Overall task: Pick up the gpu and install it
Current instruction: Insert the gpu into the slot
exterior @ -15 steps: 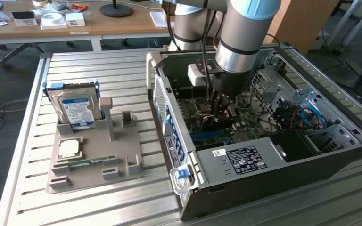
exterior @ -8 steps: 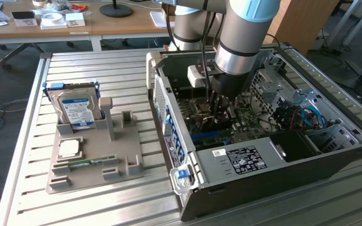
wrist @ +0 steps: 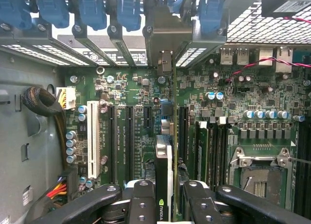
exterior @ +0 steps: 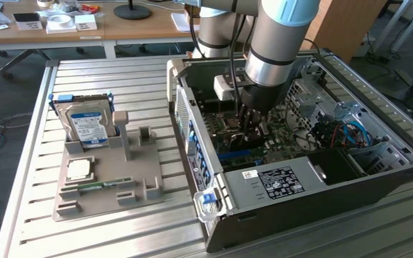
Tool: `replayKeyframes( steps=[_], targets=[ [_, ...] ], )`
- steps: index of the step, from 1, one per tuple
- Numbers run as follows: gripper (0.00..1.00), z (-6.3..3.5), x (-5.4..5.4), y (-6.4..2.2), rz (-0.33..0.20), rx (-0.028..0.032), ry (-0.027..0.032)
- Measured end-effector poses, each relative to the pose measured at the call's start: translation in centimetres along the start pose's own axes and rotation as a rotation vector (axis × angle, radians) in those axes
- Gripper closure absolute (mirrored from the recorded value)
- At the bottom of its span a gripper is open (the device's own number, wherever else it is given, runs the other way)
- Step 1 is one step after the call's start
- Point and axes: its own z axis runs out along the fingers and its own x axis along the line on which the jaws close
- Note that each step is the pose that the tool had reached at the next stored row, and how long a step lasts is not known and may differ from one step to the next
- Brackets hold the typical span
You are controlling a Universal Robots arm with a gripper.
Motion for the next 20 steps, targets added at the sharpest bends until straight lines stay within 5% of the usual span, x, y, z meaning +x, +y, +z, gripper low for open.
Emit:
replayKeyframes(
  steps=[20],
  targets=[
    [0.73, 0.08, 0.00, 0.00, 0.000, 0.0002, -0.0008]
  ],
)
